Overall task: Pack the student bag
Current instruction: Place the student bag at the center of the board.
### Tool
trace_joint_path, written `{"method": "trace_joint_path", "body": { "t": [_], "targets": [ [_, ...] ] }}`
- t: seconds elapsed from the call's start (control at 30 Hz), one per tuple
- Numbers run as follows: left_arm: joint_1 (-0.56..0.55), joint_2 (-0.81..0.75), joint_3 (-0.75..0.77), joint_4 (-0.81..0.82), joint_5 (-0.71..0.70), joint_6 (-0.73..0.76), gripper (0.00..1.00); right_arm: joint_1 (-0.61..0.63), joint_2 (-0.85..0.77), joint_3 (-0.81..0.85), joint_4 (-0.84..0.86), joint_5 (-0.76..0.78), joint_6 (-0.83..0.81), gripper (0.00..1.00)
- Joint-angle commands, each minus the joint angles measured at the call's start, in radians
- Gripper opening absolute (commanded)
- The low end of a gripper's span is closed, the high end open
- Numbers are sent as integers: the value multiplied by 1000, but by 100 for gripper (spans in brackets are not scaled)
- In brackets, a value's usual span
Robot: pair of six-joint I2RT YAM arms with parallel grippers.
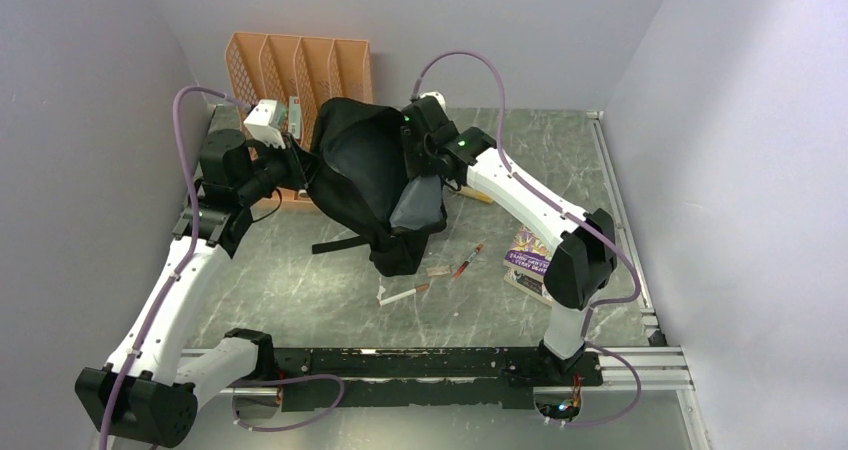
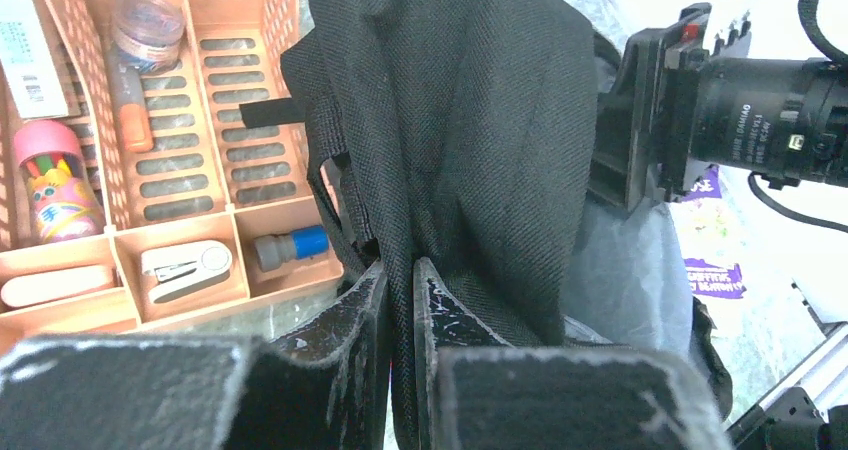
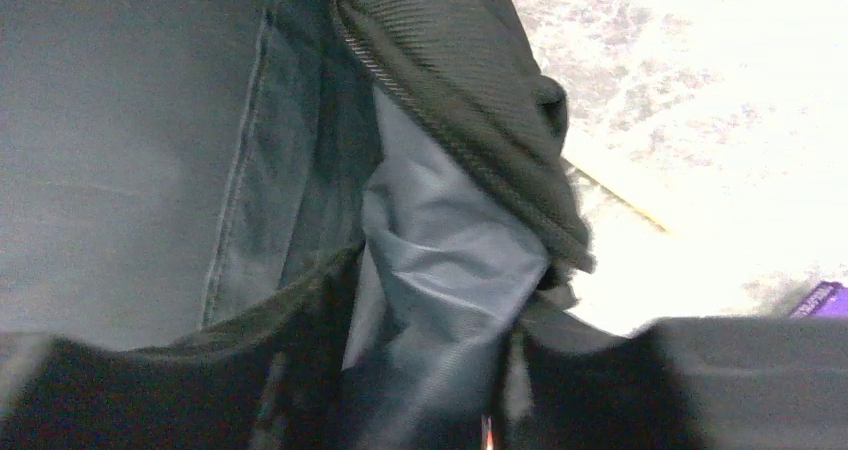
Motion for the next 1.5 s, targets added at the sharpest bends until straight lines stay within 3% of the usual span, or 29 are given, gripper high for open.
{"method": "trace_joint_path", "body": {
  "t": [0.0,0.13,0.17,0.3,0.67,0.9,1.13,1.3,1.47],
  "targets": [
    [-4,3,47,36,94,7,17,-3,-21,-4,82,-69,3,41],
    [-4,25,72,73,107,-21,16,-27,-73,-22,146,-84,-5,5],
    [-4,38,83,83,113,-32,14,-43,-87,-22,165,-102,-7,0],
    [-4,112,178,132,145,-73,5,-101,-129,23,243,-173,-24,0],
    [-25,291,427,256,181,-151,5,-267,-88,276,349,-219,-104,0],
    [-104,438,551,376,170,-153,5,-345,-77,170,727,-152,-245,0],
    [-196,695,708,437,142,-109,5,-435,58,266,814,-107,-338,0],
    [-278,901,848,431,86,-71,5,-466,111,245,877,-76,-482,0],
    [-298,1072,857,509,4,-45,5,-467,152,173,933,-12,-568,0]
  ]
}}
